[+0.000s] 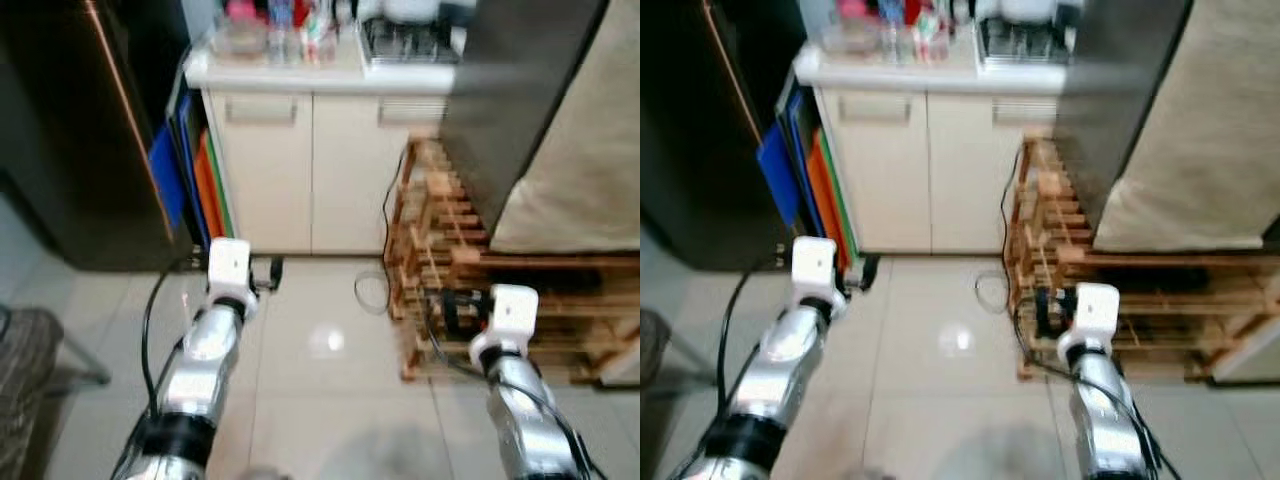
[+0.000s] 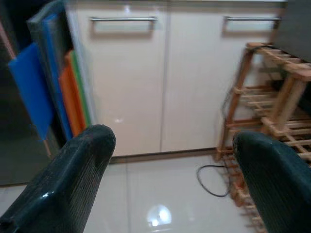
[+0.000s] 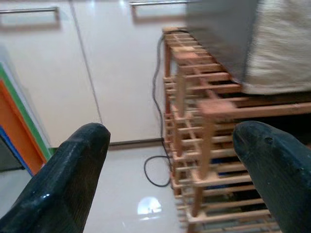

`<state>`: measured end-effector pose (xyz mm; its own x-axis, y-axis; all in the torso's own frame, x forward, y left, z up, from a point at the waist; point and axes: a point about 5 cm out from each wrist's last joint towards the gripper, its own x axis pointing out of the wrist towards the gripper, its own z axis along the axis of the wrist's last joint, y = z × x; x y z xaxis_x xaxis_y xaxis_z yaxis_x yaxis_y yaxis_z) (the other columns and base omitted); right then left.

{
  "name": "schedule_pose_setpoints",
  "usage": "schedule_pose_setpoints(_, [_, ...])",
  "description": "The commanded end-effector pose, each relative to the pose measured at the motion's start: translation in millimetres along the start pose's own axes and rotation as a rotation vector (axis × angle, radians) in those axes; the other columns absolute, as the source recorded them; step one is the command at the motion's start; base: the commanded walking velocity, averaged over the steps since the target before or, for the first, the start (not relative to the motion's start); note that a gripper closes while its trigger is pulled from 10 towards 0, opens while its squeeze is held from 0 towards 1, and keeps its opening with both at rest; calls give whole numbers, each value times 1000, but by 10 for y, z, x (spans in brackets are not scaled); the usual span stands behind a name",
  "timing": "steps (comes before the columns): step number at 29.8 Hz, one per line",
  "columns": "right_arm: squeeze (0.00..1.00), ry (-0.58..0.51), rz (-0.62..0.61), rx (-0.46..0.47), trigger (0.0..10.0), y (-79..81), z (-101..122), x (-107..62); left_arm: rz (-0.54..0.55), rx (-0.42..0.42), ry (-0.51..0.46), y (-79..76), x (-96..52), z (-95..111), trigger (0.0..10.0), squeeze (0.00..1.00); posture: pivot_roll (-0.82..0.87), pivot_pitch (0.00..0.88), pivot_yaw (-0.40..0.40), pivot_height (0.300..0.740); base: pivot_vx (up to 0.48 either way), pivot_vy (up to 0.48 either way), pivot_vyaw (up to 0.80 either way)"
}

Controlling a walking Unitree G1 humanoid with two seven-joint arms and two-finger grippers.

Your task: Restocking fridge

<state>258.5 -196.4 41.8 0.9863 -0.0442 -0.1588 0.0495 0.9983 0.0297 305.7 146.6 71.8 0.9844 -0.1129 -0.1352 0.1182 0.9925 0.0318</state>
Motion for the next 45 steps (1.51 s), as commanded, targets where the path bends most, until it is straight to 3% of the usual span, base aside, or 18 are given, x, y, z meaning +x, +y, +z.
schedule_pose_setpoints(1, [0,-10,22,8,10000,66,28,22,24,26,15,71,-3,-17,10000,0,77,0,-12,740,0,0,0])
schedule_pose_setpoints(5, [0,-26,36,-8,10000,91,55,40,-12,-7,-39,44,-9,55,10000,0,79,0,-14,740,220,0,0])
schedule_pose_setpoints(17, [0,-140,10,-36,10000,99,301,142,1,13,-141,34,14,219,10000,0,79,0,-17,740,441,0,0])
schedule_pose_setpoints(45, [0,-142,3,-32,10000,117,384,371,-25,32,-114,-43,130,227,10000,0,90,0,-15,740,455,0,0])
